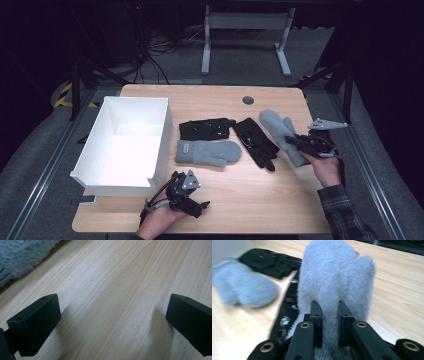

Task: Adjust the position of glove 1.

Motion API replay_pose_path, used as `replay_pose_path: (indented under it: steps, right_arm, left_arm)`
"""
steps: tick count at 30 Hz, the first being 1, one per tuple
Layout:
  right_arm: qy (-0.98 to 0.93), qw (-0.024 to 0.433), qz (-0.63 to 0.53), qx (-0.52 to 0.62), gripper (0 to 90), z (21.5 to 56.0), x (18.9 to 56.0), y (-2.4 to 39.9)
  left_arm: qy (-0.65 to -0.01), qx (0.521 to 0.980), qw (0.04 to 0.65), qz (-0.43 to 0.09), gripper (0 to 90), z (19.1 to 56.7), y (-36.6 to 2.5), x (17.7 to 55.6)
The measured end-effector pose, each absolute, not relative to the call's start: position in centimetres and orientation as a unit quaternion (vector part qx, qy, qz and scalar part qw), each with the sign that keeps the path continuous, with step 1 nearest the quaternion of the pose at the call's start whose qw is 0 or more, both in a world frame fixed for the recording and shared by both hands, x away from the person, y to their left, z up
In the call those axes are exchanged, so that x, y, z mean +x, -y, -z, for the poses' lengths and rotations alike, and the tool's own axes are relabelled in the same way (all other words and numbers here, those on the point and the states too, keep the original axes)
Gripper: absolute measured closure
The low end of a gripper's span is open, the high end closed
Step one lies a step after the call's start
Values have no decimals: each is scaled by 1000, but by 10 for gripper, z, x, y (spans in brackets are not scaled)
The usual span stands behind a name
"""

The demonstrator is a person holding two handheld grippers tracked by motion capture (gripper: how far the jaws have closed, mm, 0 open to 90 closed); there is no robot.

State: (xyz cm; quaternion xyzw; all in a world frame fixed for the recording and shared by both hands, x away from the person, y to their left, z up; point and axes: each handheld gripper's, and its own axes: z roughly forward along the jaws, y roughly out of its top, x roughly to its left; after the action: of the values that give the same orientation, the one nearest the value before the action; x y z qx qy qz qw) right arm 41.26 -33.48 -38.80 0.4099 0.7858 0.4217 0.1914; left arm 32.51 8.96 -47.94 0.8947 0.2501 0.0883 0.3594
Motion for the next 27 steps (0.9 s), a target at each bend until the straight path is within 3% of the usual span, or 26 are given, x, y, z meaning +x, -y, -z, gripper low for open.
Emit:
replay_pose_path:
  steps: [27]
  right_arm:
    - [-860, 79, -423, 275, 790, 419, 330, 270]
  left_arm:
    - [-252, 895, 358, -89, 3, 479, -90, 325]
